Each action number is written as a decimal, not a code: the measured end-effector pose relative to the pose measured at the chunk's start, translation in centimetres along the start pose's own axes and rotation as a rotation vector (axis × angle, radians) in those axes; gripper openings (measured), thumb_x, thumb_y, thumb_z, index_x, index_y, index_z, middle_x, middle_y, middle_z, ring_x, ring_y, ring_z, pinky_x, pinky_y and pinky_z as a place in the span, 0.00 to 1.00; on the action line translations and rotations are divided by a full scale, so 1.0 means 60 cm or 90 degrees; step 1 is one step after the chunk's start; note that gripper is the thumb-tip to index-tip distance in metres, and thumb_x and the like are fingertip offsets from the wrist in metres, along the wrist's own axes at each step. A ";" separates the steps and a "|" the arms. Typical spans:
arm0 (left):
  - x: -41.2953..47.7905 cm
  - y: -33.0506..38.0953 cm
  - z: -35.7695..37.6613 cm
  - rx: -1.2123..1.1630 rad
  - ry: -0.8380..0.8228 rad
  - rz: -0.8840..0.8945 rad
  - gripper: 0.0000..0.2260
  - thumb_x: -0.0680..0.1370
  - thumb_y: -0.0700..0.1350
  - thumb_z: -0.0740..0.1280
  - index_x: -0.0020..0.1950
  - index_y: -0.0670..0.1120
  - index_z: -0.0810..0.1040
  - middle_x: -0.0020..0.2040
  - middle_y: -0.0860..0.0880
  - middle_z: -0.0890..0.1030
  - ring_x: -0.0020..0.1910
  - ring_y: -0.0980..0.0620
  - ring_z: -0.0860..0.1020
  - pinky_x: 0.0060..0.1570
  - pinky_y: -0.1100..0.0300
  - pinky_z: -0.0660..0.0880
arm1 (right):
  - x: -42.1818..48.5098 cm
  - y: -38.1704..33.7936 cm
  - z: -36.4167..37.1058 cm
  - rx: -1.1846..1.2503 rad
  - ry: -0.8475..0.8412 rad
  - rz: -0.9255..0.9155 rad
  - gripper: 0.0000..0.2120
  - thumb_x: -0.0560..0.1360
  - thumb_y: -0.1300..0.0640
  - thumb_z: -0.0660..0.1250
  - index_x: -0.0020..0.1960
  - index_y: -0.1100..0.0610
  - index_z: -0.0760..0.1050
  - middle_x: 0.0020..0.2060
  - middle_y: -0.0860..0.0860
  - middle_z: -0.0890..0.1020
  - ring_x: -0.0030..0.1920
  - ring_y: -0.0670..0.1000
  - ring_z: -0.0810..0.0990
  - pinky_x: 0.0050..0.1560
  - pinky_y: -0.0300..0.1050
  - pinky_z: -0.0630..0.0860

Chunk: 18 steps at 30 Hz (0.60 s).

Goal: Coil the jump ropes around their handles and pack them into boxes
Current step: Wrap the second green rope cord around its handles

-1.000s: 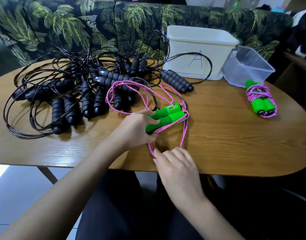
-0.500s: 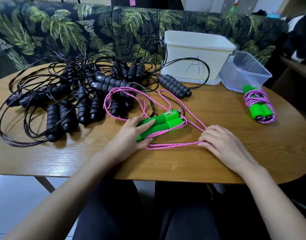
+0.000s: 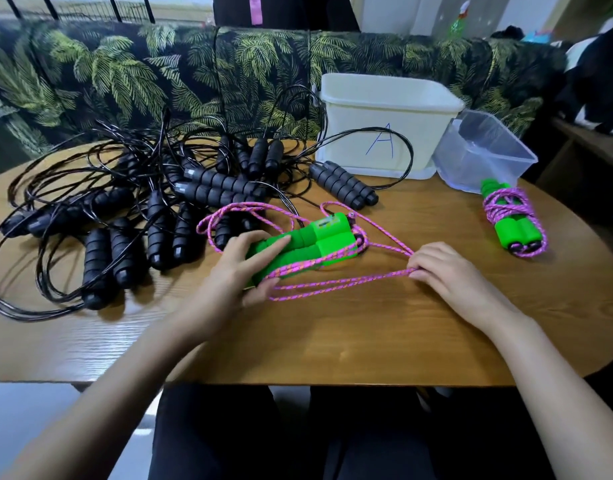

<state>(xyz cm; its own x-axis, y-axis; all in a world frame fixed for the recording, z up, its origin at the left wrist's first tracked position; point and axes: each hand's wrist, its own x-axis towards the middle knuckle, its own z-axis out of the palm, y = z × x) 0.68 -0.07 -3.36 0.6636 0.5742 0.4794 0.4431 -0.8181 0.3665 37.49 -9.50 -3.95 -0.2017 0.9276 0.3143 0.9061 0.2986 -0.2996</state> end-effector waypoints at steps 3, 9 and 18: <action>0.005 0.001 -0.028 -0.025 -0.018 0.027 0.26 0.82 0.58 0.58 0.77 0.48 0.65 0.66 0.42 0.69 0.66 0.48 0.67 0.70 0.68 0.57 | 0.030 0.005 -0.010 0.111 0.022 0.067 0.07 0.78 0.55 0.67 0.44 0.56 0.79 0.43 0.45 0.79 0.52 0.43 0.74 0.56 0.29 0.65; 0.015 0.047 -0.045 -0.016 -0.100 0.115 0.25 0.82 0.56 0.59 0.75 0.45 0.70 0.67 0.41 0.70 0.66 0.49 0.68 0.70 0.67 0.59 | 0.121 -0.013 -0.038 0.216 0.027 0.165 0.11 0.76 0.57 0.71 0.37 0.47 0.79 0.36 0.49 0.84 0.40 0.47 0.77 0.48 0.43 0.70; 0.026 0.069 -0.025 0.118 -0.131 0.192 0.24 0.82 0.54 0.56 0.74 0.43 0.70 0.61 0.39 0.73 0.56 0.40 0.75 0.60 0.51 0.68 | 0.224 -0.080 -0.054 0.160 0.094 0.161 0.10 0.73 0.46 0.72 0.34 0.44 0.79 0.25 0.44 0.75 0.31 0.45 0.70 0.37 0.47 0.65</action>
<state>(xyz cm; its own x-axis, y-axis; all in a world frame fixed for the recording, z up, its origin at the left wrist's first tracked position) 2.67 -2.53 0.09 0.8792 0.3043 0.3665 0.2982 -0.9516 0.0746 31.60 0.81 4.62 0.0898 0.9420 0.3234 0.7974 0.1266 -0.5900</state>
